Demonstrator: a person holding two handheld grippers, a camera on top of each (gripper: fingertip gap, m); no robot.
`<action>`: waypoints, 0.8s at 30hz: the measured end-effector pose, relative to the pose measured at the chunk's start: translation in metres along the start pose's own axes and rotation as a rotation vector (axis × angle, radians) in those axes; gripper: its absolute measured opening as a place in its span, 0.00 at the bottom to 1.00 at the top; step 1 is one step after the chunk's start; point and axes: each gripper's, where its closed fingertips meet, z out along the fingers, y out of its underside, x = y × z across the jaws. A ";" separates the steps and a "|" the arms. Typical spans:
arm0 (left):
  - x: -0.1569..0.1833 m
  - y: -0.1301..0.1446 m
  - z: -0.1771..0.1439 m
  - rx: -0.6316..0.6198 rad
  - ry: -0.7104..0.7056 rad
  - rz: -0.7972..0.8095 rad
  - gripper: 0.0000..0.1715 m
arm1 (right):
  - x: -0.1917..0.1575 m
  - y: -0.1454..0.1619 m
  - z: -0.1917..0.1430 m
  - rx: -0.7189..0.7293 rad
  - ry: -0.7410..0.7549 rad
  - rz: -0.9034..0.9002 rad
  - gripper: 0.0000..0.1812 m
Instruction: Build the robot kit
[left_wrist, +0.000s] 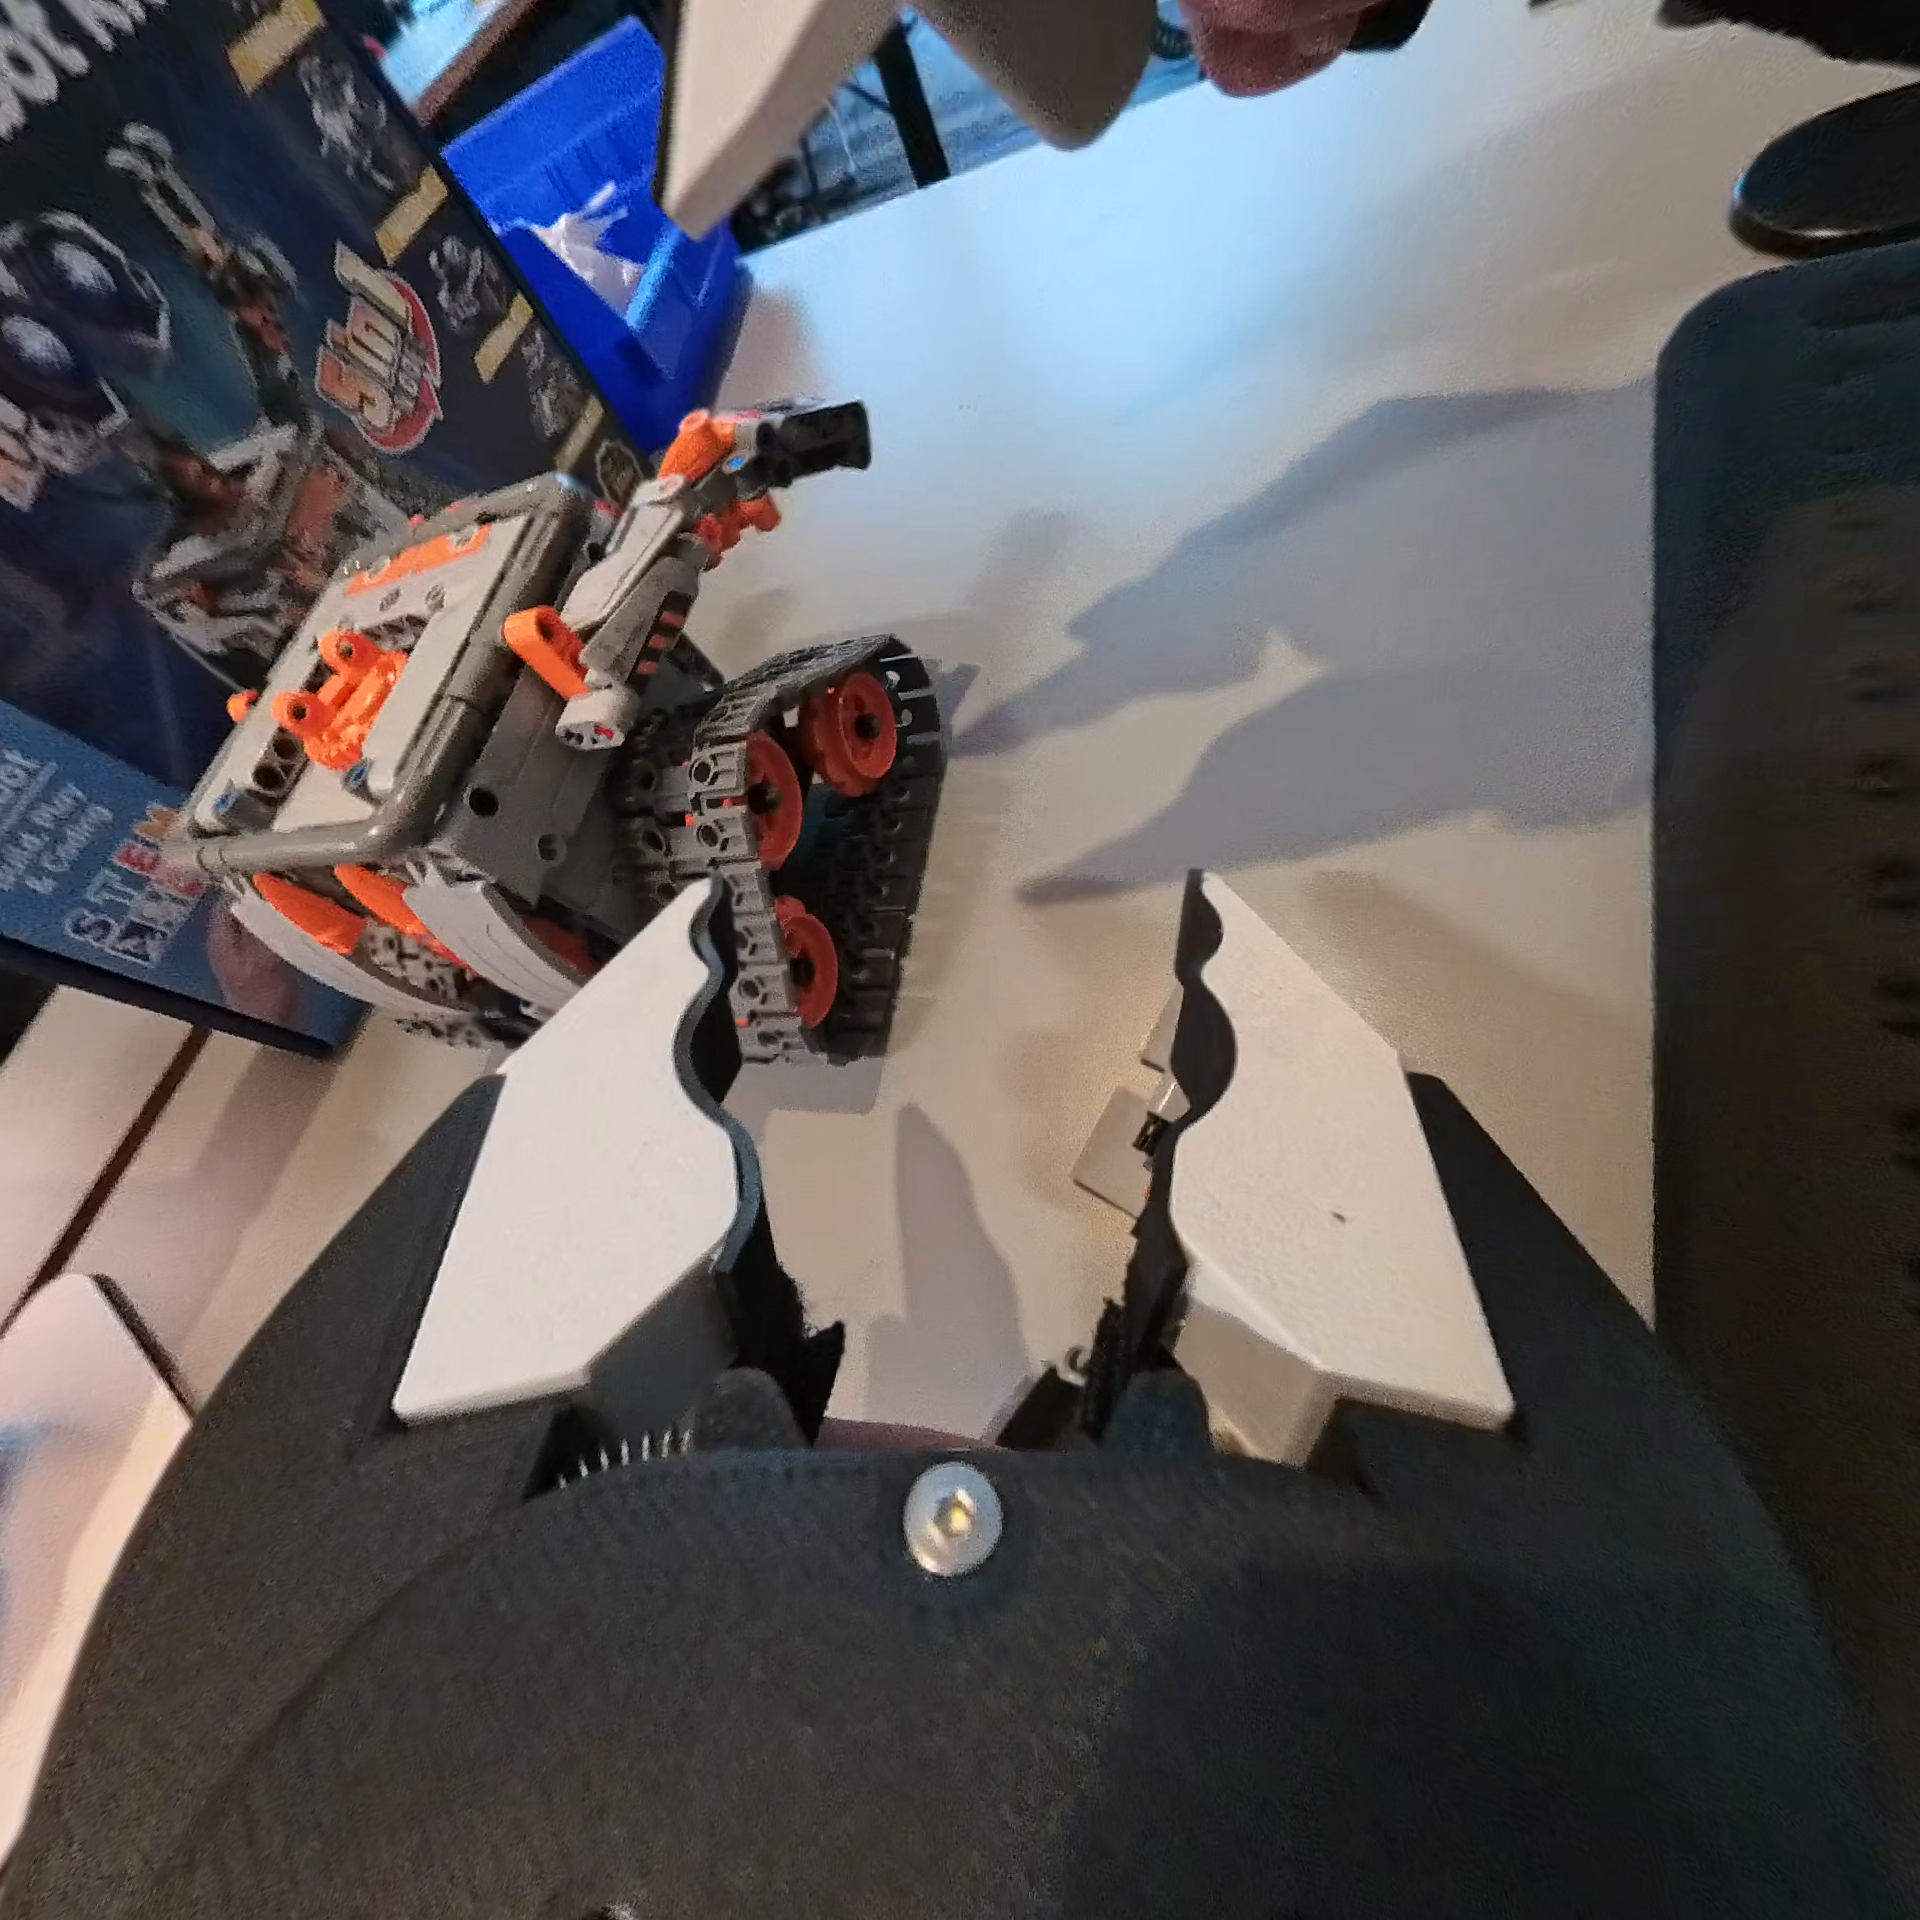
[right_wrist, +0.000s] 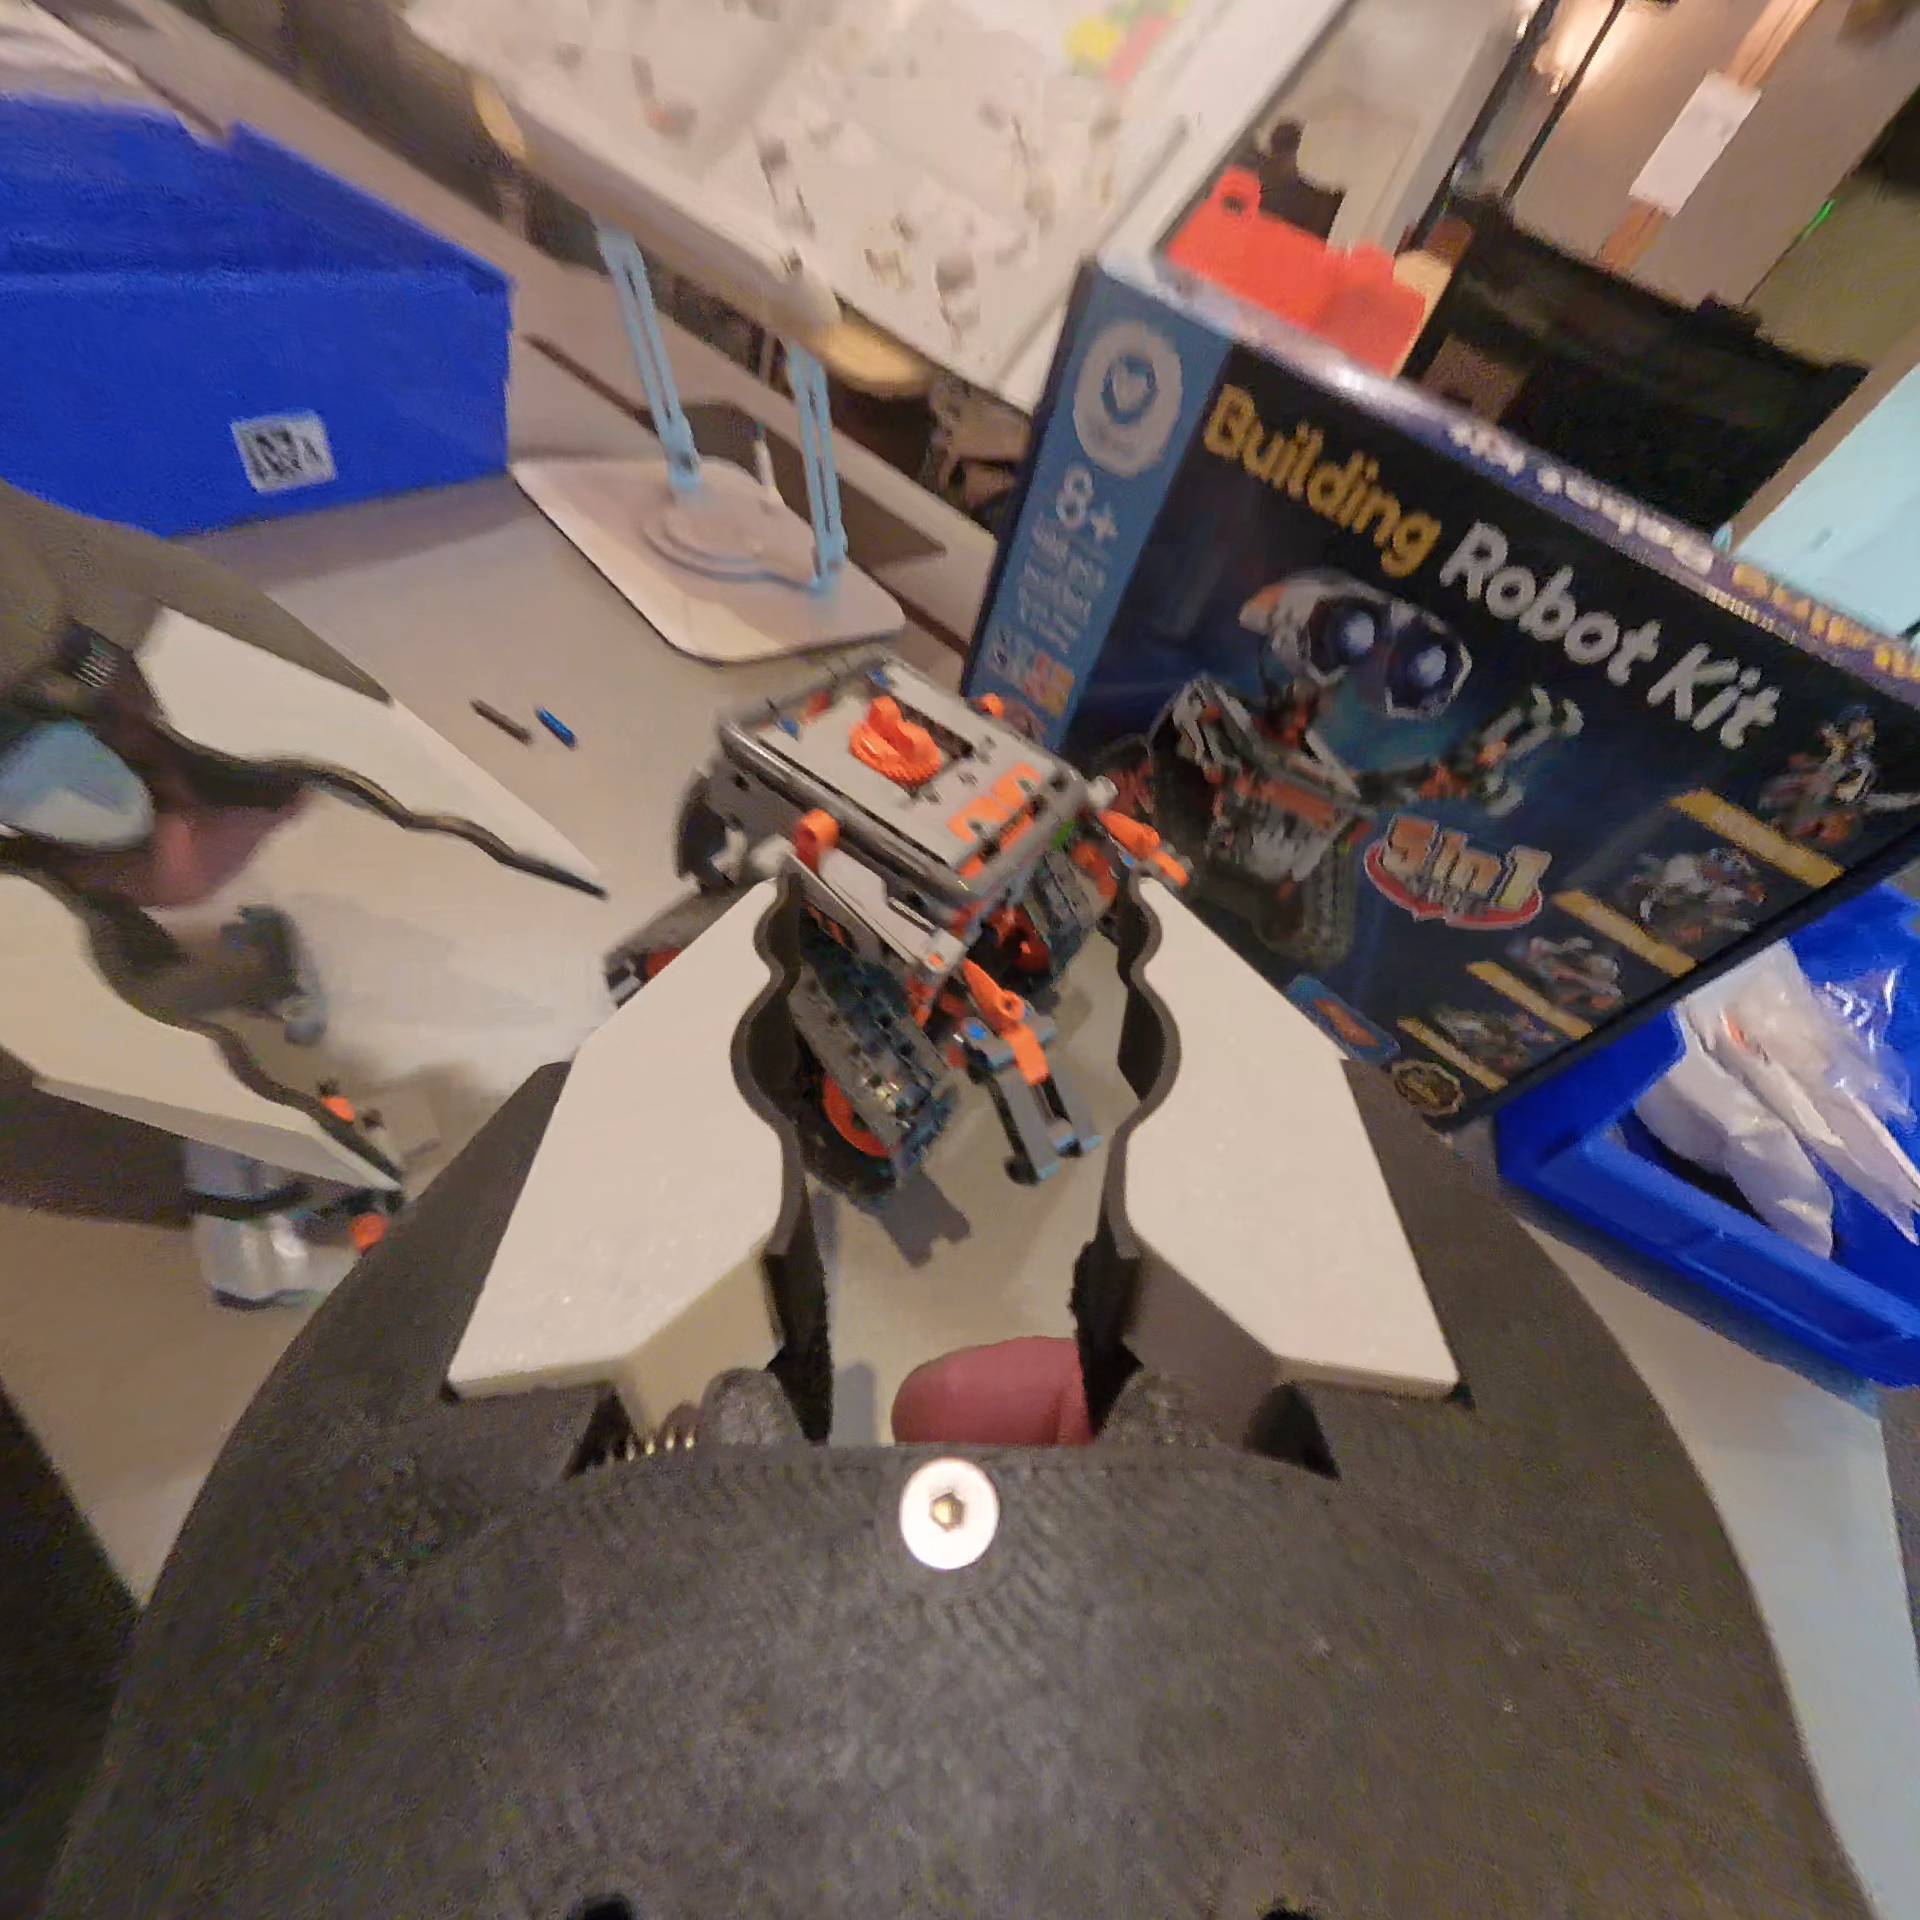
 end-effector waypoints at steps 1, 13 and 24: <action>0.002 -0.002 0.000 0.008 -0.004 0.021 0.46 | -0.007 -0.008 -0.004 0.032 -0.002 -0.002 0.30; 0.025 -0.036 -0.016 0.200 -0.105 0.352 0.00 | -0.045 -0.036 0.004 0.387 -0.115 0.100 0.00; 0.041 -0.041 -0.022 0.220 -0.061 0.419 0.01 | -0.028 -0.010 0.008 0.368 -0.068 0.167 0.00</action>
